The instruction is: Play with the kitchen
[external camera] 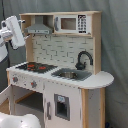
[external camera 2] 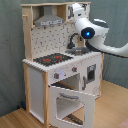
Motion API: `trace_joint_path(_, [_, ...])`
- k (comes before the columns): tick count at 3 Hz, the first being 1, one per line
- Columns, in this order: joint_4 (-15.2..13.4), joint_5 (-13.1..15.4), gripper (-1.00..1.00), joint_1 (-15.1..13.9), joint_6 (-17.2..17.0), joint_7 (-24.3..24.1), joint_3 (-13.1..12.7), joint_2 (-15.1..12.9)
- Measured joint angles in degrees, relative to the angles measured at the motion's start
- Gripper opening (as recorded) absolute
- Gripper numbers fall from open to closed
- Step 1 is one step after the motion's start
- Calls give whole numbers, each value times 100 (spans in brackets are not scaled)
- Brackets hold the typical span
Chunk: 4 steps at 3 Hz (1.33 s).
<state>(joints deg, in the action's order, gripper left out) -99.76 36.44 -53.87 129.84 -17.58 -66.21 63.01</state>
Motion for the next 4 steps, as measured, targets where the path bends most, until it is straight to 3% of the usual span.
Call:
trace_joint_path(2, [306,43,100,179,51,1014,-9,620])
trace_joint_path(3, [343,43,100,239,255,1471,-60,933])
trace_joint_path(4, [343,43,100,245,682,1823,-206,1230])
